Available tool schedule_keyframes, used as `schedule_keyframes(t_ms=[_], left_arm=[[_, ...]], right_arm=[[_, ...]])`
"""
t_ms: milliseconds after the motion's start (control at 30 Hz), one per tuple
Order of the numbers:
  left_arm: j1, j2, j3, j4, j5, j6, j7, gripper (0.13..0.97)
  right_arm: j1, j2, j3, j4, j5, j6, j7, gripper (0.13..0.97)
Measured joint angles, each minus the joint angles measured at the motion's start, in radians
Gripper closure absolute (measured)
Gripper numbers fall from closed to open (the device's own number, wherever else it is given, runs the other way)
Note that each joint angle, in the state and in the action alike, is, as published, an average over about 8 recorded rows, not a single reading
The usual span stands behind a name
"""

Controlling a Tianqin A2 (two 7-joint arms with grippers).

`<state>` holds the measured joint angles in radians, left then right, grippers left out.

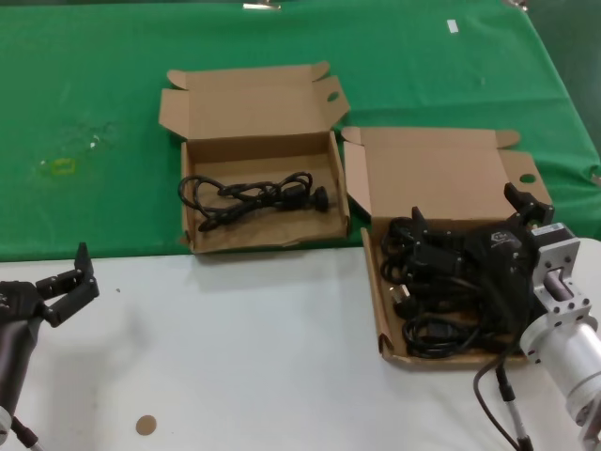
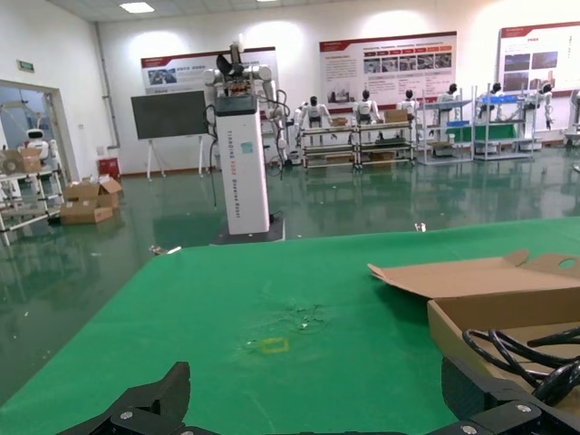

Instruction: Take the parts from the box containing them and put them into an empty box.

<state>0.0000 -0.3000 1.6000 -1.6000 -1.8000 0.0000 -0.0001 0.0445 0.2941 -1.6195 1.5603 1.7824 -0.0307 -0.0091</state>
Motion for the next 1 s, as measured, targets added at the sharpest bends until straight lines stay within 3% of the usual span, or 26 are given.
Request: schedule_keyframes(t_ms=[1000], left_arm=[[0.0, 0.0, 0.0, 0.0, 0.0, 0.0, 0.0, 0.132]], right_arm=[[0.0, 0.0, 0.0, 0.0, 0.0, 0.0, 0.0, 0.129]])
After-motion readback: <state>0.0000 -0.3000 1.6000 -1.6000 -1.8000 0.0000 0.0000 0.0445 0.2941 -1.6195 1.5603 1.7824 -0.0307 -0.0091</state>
